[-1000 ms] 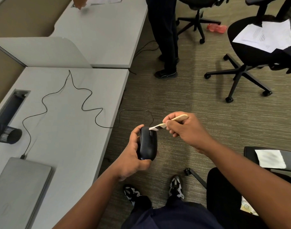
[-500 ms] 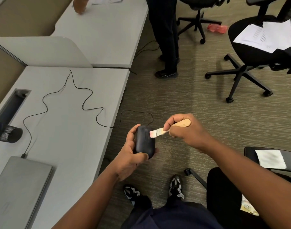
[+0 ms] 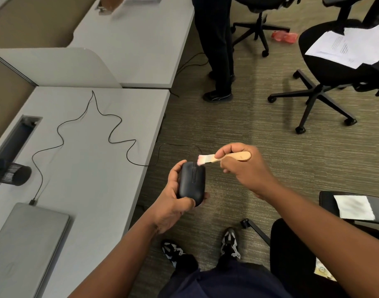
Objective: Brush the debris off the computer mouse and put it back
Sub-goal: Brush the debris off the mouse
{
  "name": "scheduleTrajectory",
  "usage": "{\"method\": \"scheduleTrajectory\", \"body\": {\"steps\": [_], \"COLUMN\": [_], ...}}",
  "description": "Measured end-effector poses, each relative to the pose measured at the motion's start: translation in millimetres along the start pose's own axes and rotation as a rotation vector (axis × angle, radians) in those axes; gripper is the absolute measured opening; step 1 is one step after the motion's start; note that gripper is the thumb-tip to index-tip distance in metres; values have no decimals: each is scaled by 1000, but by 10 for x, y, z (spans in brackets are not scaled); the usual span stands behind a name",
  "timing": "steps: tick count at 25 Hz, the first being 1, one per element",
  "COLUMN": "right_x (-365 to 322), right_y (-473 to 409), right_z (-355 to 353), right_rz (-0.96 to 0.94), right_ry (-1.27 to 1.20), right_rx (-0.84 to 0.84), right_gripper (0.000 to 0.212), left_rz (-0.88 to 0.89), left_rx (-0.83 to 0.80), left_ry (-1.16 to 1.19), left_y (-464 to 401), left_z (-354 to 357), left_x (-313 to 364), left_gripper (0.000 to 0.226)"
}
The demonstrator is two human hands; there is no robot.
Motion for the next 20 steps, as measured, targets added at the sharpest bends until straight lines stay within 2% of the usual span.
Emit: {"method": "scheduleTrajectory", "body": {"steps": [5,10,17,20], "right_x": [-77,-38,-142,-135], "right_y": [58,20,83,77], "right_z": [59,30,110,107], "right_rz": [10,-3,-70,-102], "right_ry": [4,15,116,207], "right_rx": [-145,-19,-151,-113], "right_gripper": [16,19,16,14], "left_rz": [8,15,19,39], "left_rx": [29,-29,-24,-30], "left_ry": [-1,-63,-306,-338], "left_y": [-22,-22,-34,-26], "left_z": [-8,-31,-96,-106], "left_x": [16,7,0,-4], "left_gripper": [110,111,113,112]}}
Point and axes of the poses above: each hand's wrist, its own y-axis away from the middle knuckle, its own z-axis out of the palm, x = y × z, the point moved 4 cm from there along -y, towards the middle knuckle, and after that the axes turned 14 degrees about z, right-handed, at the moved point
